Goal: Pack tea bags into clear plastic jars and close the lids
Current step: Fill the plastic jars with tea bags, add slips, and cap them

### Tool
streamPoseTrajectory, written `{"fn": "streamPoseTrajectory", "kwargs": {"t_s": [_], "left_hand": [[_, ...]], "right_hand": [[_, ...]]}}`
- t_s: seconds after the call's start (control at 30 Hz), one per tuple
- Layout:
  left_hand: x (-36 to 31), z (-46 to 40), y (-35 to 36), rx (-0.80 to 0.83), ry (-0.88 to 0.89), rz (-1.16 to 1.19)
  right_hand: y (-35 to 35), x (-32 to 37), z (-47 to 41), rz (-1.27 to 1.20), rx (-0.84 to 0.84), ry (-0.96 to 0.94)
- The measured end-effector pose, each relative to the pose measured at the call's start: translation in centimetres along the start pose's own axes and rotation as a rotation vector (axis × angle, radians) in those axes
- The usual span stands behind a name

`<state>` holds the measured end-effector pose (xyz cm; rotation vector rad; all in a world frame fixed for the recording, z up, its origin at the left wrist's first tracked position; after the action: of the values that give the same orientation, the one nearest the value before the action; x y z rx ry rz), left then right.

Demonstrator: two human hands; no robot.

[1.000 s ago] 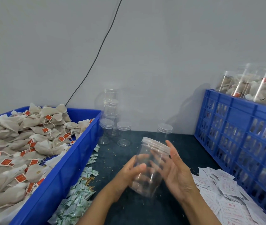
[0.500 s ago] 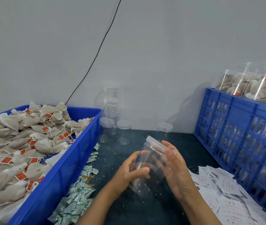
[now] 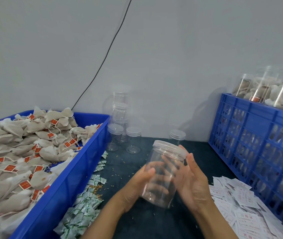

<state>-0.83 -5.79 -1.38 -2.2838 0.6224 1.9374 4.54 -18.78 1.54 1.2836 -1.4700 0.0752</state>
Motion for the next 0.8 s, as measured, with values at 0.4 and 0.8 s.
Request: {"fn": "streamPoseTrajectory", "kwargs": {"t_s": [0.4,0.8], "left_hand": [[-0.1,0.1,1.1,0.094,-0.049,-0.017],[0.4,1.0,-2.0,-0.52,0.055,-0.399]], "right_hand": [[-0.5,1.5,0.1,0.021,-0.025,-0.031],[-3.5,1.4,0.2,1.467,-0.353,0.077]]}}
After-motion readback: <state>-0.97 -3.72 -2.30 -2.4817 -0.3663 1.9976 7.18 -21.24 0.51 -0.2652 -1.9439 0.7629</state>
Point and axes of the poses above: each hand's wrist, its own z-axis away from the middle knuckle, its own y-axis out of the palm, x = y × z, the point moved 3 cm from there along -z, towards the middle knuckle, and after that the axes turned 14 degrees about x, right-handed, at the moved point
